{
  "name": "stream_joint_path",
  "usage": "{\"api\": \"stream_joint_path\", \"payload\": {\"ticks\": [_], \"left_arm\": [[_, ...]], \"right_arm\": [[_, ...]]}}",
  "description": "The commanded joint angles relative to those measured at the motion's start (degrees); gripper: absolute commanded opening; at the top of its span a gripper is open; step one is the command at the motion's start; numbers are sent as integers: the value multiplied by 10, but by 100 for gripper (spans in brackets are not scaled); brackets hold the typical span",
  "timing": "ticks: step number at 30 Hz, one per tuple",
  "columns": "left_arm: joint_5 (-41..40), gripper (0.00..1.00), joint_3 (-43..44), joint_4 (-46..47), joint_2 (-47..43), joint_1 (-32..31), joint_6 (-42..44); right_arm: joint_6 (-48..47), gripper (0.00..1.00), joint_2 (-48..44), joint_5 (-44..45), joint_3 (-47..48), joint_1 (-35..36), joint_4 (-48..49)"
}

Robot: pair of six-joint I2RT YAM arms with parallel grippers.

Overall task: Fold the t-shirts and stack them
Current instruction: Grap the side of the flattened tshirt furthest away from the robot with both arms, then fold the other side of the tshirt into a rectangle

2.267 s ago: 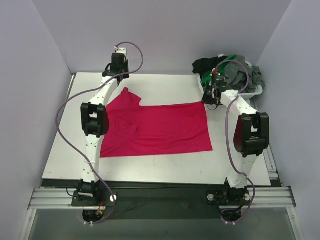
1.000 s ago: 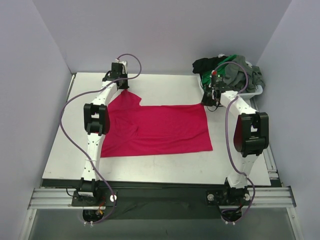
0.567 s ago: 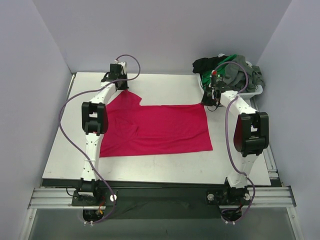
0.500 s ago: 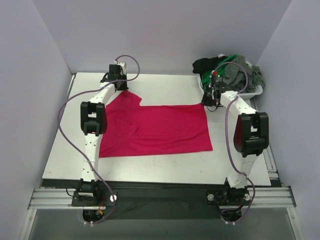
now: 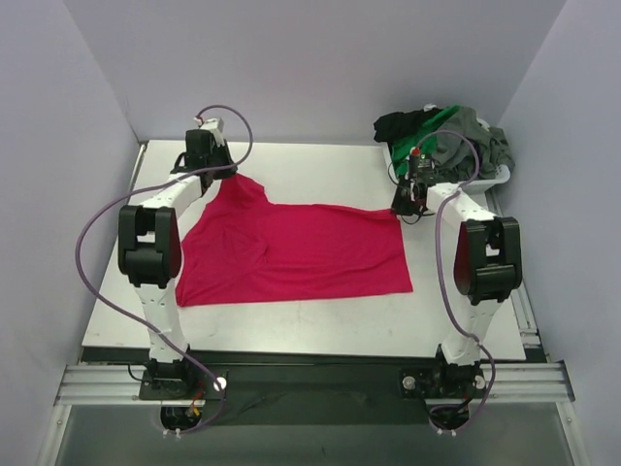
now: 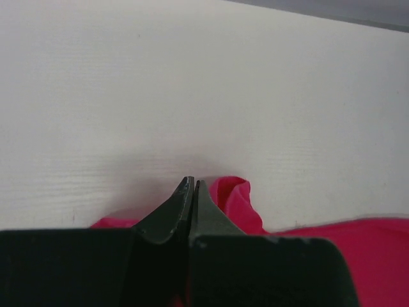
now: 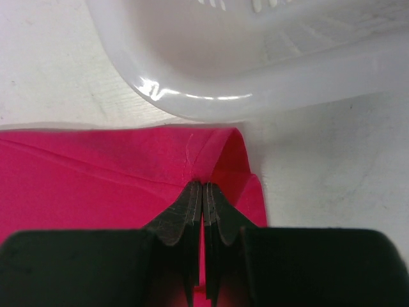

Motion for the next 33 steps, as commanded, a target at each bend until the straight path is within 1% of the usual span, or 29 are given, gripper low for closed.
{"api": "stream_joint_path", "payload": {"ticks": [1, 2, 3, 5, 6, 7, 9, 10, 13, 15, 16, 17, 18, 21, 24, 28, 33], "left_arm": [[11, 0, -95, 108, -83, 7, -30], [8, 0, -118, 120, -99, 8, -34], [5, 0, -170, 142, -115, 8, -38], [0, 0, -220, 176, -161, 9, -50], [-3, 0, -267, 187, -178, 9, -54], [-5, 0, -294, 197, -210, 9, -66], [-9, 0, -342, 235, -244, 9, -74], [-11, 0, -389, 247, -276, 8, -83], [-24, 0, -465, 274, -339, 8, -93], [-33, 0, -501, 287, -369, 8, -97], [-37, 0, -517, 290, -399, 8, -102], [-43, 0, -551, 296, -415, 8, -104], [-56, 0, -566, 297, -431, 8, -106], [-80, 0, -618, 296, -515, 8, -111], [-85, 0, -650, 279, -572, 5, -110], [-122, 0, -677, 247, -625, 6, -105], [-136, 0, -694, 221, -660, 6, -97]], "right_arm": [[6, 0, -41, 14, -32, -4, 12], [7, 0, -47, 14, -41, -4, 17], [9, 0, -56, 14, -48, -5, 21], [11, 0, -65, 14, -72, -5, 33], [14, 0, -73, 14, -78, -6, 40], [15, 0, -77, 15, -90, -6, 44], [17, 0, -87, 17, -103, -6, 53], [18, 0, -90, 19, -115, -6, 55], [18, 0, -100, 24, -129, -8, 65], [18, 0, -107, 25, -139, -8, 70], [18, 0, -109, 25, -141, -9, 71], [20, 0, -111, 25, -145, -8, 72], [20, 0, -117, 25, -153, -9, 76], [23, 0, -132, 28, -168, -9, 82], [27, 0, -148, 25, -183, -9, 89], [31, 0, -169, 20, -203, -8, 95], [35, 0, -193, 14, -227, -5, 98]]}}
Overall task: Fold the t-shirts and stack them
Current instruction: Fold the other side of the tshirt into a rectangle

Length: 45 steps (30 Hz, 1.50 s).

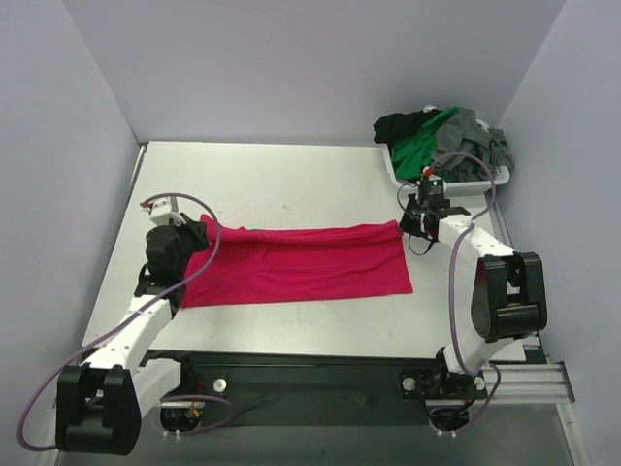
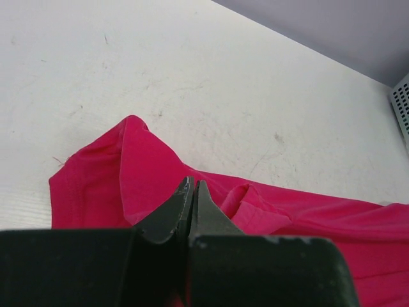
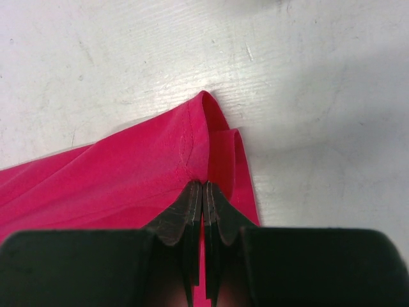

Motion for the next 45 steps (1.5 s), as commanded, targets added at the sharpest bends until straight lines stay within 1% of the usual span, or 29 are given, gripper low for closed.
{"api": "stream_joint_path", "payload": {"ticks": [1, 11, 16, 17, 18, 19, 20, 21, 22, 23, 25, 26, 27, 28, 30, 31, 32, 33, 34, 35, 36, 37, 38, 39, 40, 42, 43, 45], "left_arm": [[-25, 0, -12, -16, -21, 0, 4], [-40, 0, -34, -60, -58, 0, -9], [-14, 0, -52, -91, -100, -1, -21], [-8, 0, -59, -98, -116, -1, -26], [-2, 2, -63, -107, -124, -1, -29], [12, 18, -67, -126, -135, -1, -32], [19, 28, -71, -137, -157, -1, -40], [23, 34, -82, -146, -172, -2, -43], [43, 46, -87, -164, -187, -2, -45], [49, 50, -92, -172, -218, -2, -53], [69, 55, -106, -203, -253, -4, -61], [73, 58, -109, -208, -287, -4, -70], [77, 59, -115, -211, -303, -4, -73], [78, 60, -128, -212, -315, -4, -77], [70, 61, -141, -207, -330, -4, -84], [56, 61, -147, -207, -329, -4, -85], [51, 61, -150, -205, -319, -4, -86], [49, 61, -153, -197, -312, -4, -86], [48, 61, -154, -192, -302, -4, -87], [49, 61, -158, -193, -284, -3, -88], [51, 61, -158, -174, -274, -4, -89], [52, 61, -159, -165, -267, -4, -89], [53, 61, -161, -161, -254, -3, -90], [51, 61, -163, -159, -251, -4, -90], [49, 61, -164, -153, -248, -4, -91], [43, 61, -168, -148, -249, -4, -91], [37, 61, -169, -149, -251, -4, -92], [29, 61, -172, -154, -260, -4, -93]], "right_arm": [[5, 0, -29, 4, -21, 0, 6], [8, 0, -73, 17, -71, 6, 8], [11, 1, -78, 34, -87, 18, 7], [9, 16, -83, 56, -86, 29, -9], [7, 28, -90, 77, -88, 41, -15], [5, 42, -106, 99, -89, 51, -21], [5, 59, -115, 118, -89, 63, -34], [3, 64, -124, 153, -88, 94, -38], [3, 68, -140, 164, -85, 108, -41], [2, 71, -148, 171, -82, 124, -44], [3, 73, -162, 170, -75, 166, -40], [3, 74, -164, 166, -72, 179, -27], [0, 74, -165, 162, -70, 193, -17], [-7, 74, -158, 143, -65, 224, -5], [-13, 73, -143, 114, -59, 250, 57], [-16, 72, -131, 74, -55, 270, 78], [-19, 71, -97, 50, -35, 280, 113], [-23, 71, -76, 25, -21, 288, 124], [-25, 70, -29, 11, 0, 306, 131], [-33, 69, -4, -9, 41, 315, 138], [-36, 68, 22, -19, 68, 322, 137], [-39, 67, 69, -29, 91, 331, 137], [-39, 66, 91, -51, 113, 341, 135], [-38, 65, 111, -63, 156, 348, 135], [-35, 65, 148, -78, 174, 353, 140], [-30, 63, 181, -107, 226, 365, 144], [-30, 63, 210, -114, 244, 368, 145], [-29, 62, 235, -128, 271, 380, 145]]}}
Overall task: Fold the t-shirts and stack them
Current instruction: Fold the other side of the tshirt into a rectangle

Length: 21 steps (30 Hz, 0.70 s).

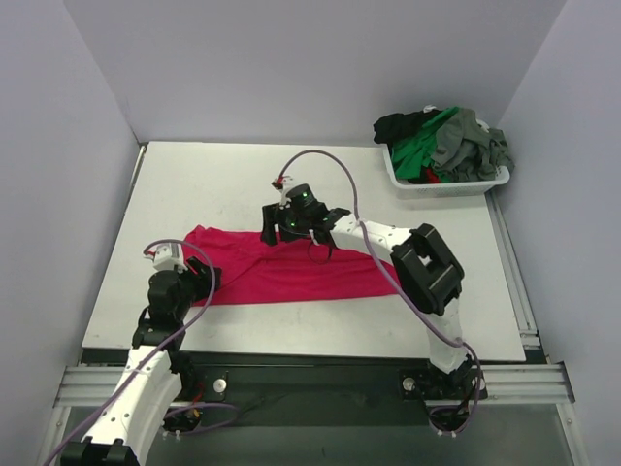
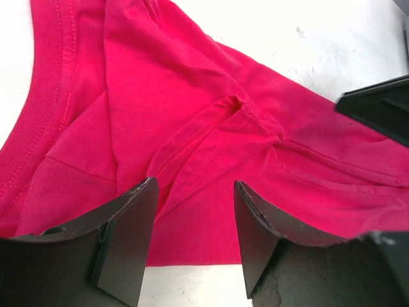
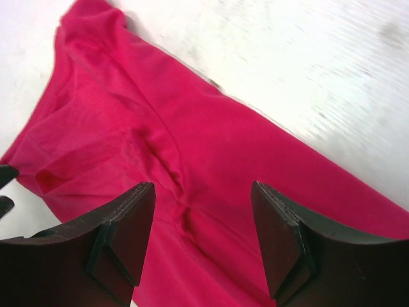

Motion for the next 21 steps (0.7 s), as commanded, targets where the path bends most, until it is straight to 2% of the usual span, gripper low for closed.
{"api": "stream_joint_path", "payload": {"ticks": [1, 7, 21], "left_arm": [[-19, 61, -4, 33, -15, 0, -6], [-39, 62, -4, 28, -23, -1, -8], [-50, 62, -3, 21, -23, -8, -8]], "right_arm": [[-2, 61, 39, -57, 74, 16, 20], [-3, 59, 101, -85, 149, 40, 11], [-10, 52, 184, -69, 255, 63, -58]]}}
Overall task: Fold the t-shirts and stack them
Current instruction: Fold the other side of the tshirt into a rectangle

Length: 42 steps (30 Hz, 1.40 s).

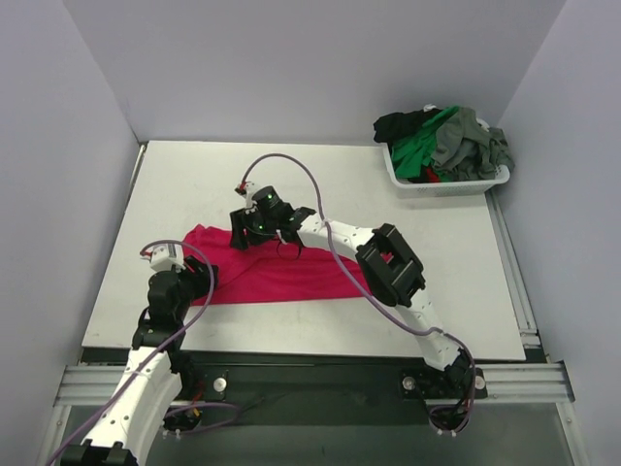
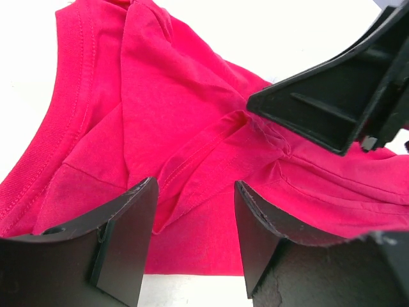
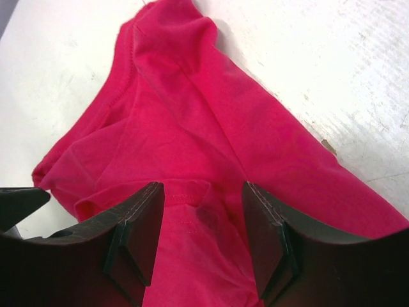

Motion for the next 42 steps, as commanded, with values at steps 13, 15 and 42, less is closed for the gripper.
{"api": "stream_joint_path", "payload": {"ticks": [13, 15, 42], "left_arm": [[-9, 62, -2, 17, -5, -6, -4], [-9, 62, -2, 17, -5, -6, -4], [-78, 62, 35, 11, 94, -50, -8]], "right_arm": [[-25, 38, 16, 20, 27, 19, -45], [-27, 35, 16, 20, 27, 21, -46], [-33, 0, -106, -47, -201, 19, 160]]}}
